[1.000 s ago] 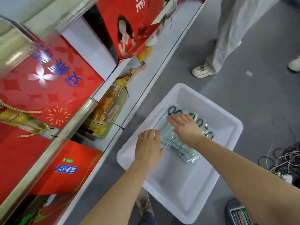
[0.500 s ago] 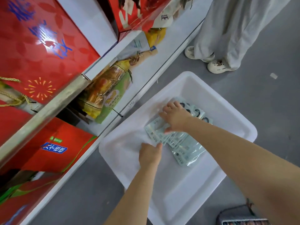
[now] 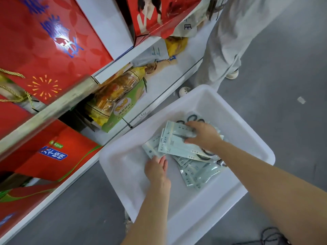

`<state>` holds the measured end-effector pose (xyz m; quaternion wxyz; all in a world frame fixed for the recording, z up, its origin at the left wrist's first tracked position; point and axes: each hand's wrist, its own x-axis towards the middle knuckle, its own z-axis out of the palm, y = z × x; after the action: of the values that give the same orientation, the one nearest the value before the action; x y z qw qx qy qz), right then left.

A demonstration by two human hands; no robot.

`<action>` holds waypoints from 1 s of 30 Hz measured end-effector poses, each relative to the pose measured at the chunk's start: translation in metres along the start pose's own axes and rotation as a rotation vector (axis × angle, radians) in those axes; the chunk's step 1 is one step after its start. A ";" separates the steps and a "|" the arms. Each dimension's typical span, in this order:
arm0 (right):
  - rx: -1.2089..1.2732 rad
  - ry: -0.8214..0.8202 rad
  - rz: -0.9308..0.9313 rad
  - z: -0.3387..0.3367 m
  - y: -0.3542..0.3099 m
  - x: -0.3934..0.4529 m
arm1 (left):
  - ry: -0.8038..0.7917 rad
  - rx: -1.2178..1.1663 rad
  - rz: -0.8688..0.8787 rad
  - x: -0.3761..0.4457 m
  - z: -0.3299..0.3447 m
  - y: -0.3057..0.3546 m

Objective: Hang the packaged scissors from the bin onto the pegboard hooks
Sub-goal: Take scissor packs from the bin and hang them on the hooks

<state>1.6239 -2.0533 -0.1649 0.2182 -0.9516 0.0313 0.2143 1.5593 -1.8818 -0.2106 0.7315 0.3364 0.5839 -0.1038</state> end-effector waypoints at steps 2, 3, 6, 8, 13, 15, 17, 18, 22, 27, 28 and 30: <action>0.122 -0.005 0.089 0.003 0.002 -0.008 | 0.016 -0.137 -0.014 -0.002 -0.006 0.006; 0.172 -0.010 0.132 0.006 0.003 -0.011 | 0.023 -0.178 -0.017 -0.004 -0.007 0.008; 0.277 0.004 0.218 0.023 -0.002 -0.020 | -0.014 -0.191 -0.104 -0.012 -0.006 0.005; 0.311 0.023 0.255 0.033 -0.007 -0.023 | -0.055 -0.096 -0.170 -0.013 -0.001 -0.002; 0.451 0.092 0.333 0.038 -0.010 -0.026 | -0.091 0.299 -0.175 -0.010 -0.001 -0.019; 0.476 0.105 0.343 0.039 -0.011 -0.032 | -0.063 0.345 -0.081 -0.009 -0.006 -0.021; 0.495 0.136 0.322 0.038 -0.014 -0.039 | -0.078 0.324 0.031 -0.013 -0.012 -0.019; 0.521 0.151 0.303 0.035 -0.016 -0.042 | -0.096 0.287 0.078 -0.017 -0.015 -0.016; 0.663 0.159 0.228 0.016 -0.037 -0.055 | -0.128 0.258 0.290 -0.039 -0.025 0.005; 0.724 0.194 0.092 -0.013 -0.087 -0.077 | -0.147 0.187 0.495 -0.081 -0.033 0.046; 0.737 0.205 0.059 -0.020 -0.100 -0.082 | -0.143 0.156 0.530 -0.092 -0.034 0.056; 0.750 0.213 0.003 -0.032 -0.124 -0.092 | -0.127 0.117 0.608 -0.113 -0.040 0.077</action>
<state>1.5724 -1.9580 -0.0506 0.5461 -0.8226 0.1315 0.0885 1.5368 -1.8265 -0.0812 0.7435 0.5300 0.4026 0.0655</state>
